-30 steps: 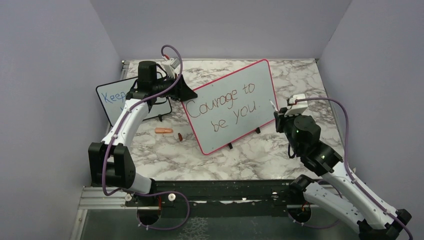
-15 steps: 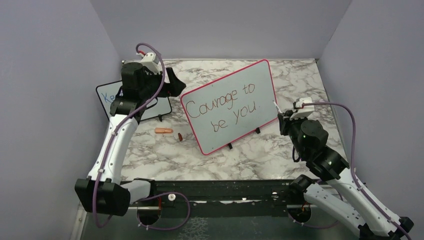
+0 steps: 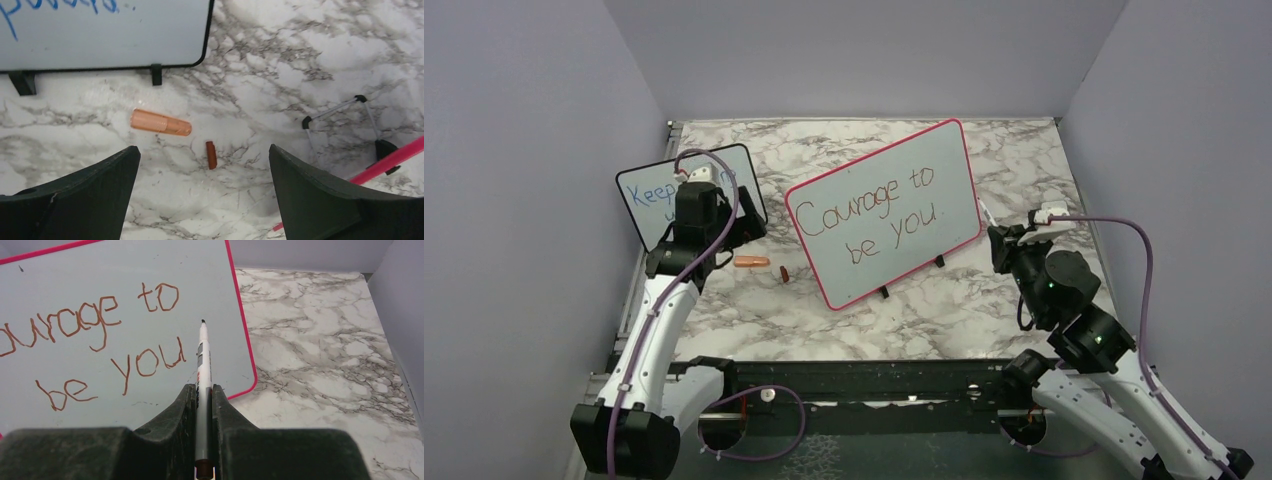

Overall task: Write a sentence on the whiteboard
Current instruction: Write a sentence on the whiteboard, then close the whiteboard marker at the center of the board.

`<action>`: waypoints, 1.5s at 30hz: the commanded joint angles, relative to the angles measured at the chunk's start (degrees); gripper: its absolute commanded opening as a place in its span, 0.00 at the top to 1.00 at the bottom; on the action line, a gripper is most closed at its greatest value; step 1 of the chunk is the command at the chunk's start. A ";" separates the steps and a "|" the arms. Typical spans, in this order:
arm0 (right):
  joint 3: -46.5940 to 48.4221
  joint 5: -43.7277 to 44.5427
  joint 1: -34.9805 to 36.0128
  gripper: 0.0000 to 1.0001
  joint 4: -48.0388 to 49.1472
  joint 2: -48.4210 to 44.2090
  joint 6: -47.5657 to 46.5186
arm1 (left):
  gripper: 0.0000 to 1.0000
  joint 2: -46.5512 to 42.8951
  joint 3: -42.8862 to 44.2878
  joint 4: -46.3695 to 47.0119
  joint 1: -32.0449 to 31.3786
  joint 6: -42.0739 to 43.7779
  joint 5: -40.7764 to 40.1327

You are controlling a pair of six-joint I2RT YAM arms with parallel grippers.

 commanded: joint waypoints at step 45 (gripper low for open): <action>-0.20 1.01 -0.29 0.99 -0.91 -3.72 0.71 | 0.63 23.44 -15.19 13.22 -11.21 -11.94 -4.28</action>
